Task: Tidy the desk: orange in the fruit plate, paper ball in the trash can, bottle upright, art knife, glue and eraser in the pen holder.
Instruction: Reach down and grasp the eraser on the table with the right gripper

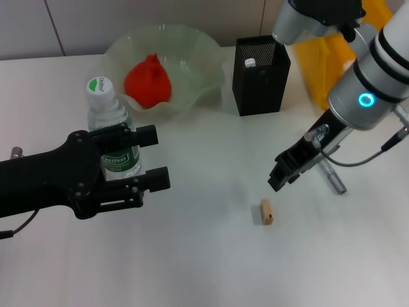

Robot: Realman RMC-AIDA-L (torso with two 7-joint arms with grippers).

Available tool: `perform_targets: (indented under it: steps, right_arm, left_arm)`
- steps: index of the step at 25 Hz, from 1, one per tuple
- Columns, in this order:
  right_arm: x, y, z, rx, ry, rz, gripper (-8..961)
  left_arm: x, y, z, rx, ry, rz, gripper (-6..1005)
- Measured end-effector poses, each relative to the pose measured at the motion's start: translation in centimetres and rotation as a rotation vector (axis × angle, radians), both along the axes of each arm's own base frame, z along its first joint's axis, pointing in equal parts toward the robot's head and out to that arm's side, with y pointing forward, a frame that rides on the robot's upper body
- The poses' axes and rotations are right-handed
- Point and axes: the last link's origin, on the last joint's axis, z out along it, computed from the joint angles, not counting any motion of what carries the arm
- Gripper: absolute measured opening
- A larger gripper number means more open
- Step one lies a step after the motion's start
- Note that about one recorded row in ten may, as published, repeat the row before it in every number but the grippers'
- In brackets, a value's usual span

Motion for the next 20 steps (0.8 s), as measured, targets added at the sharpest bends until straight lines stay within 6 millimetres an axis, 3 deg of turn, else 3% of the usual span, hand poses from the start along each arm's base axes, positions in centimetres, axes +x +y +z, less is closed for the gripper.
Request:
perform_targets:
  steps: [20]
  right_arm:
    - [1.6,-0.5,-1.8,-0.026,0.007,-0.049,284]
  left_arm:
    - [-0.6,-0.2,-0.4,-0.022,-0.012,0.02,777]
